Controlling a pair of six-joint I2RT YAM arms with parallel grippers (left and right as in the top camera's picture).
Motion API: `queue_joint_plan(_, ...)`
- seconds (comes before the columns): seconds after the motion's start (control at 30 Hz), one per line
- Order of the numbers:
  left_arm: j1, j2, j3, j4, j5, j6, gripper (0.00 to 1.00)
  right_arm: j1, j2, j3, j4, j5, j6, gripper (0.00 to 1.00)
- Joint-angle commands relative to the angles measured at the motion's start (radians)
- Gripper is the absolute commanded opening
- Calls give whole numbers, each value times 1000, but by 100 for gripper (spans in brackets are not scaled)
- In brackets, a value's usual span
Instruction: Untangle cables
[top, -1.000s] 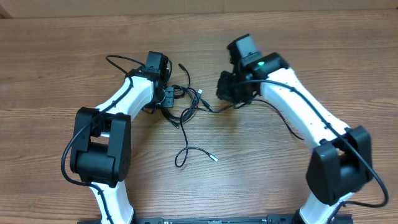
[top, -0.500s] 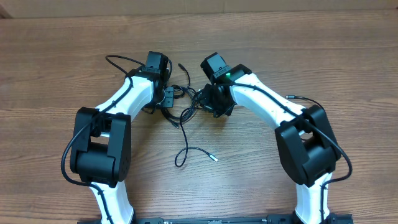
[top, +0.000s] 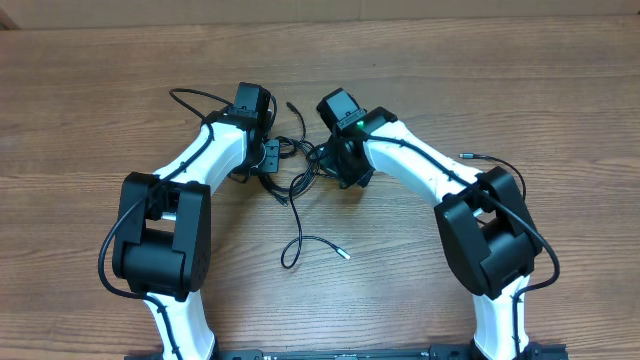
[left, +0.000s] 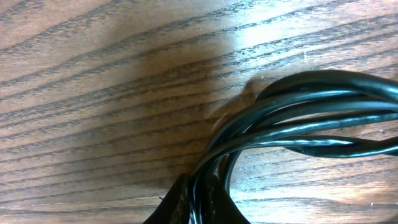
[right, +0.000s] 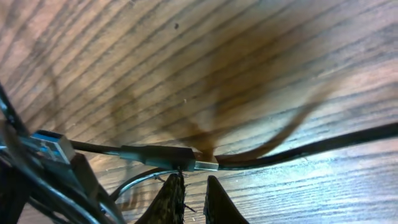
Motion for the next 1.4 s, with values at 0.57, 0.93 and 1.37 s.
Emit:
queue_joint_plan(0.57,1,68,-49,-8,-65,-17,11,3,80,12,-58,143,89,17)
queue_joint_plan(0.93,1,68,-49,-3,-65,-17,12,-43,80,12,3,-50,89,23)
queue_joint_plan(1.37,-2,68,-49,-3,-65,-17,12,-53,81,12,48,14,202,26)
